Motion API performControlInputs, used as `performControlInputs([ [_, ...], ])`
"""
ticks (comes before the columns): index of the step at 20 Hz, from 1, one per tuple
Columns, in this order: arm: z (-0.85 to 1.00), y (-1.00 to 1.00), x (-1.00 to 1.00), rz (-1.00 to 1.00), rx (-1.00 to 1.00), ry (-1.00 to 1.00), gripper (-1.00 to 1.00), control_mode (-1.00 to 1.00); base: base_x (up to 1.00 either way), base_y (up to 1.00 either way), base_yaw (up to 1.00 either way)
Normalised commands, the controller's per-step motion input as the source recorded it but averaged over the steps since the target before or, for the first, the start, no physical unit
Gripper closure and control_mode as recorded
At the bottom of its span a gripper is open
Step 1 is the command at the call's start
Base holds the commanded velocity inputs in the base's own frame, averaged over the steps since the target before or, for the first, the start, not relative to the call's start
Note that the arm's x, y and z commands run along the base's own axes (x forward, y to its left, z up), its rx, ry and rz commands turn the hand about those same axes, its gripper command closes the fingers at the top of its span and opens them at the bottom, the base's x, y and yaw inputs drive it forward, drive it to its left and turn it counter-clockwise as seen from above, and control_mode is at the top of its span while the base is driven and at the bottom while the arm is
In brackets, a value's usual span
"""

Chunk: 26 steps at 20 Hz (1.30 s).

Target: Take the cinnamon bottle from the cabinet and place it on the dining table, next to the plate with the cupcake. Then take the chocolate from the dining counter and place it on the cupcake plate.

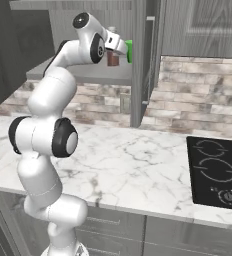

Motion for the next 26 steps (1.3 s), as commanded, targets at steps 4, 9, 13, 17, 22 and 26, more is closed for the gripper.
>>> performControlInputs([
  [4,0.0,-0.16,-0.03,0.0,0.01,0.0,1.0,-1.0,0.0,0.0,0.0],
  [9,-0.01,0.0,-0.88,0.02,0.0,-0.1,1.0,-1.0,0.0,0.0,0.0],
  [13,-0.19,0.07,-1.0,0.06,0.0,-0.1,1.0,-1.0,0.0,0.0,0.0],
  [17,-0.09,0.0,-1.0,0.09,0.01,-0.13,1.0,-1.0,0.0,0.0,0.0],
  [22,0.07,0.01,-1.0,0.05,0.03,-0.23,1.0,-1.0,0.0,0.0,0.0],
  [26,0.03,0.0,-1.0,0.06,0.0,-0.14,1.0,-1.0,0.0,0.0,0.0],
])
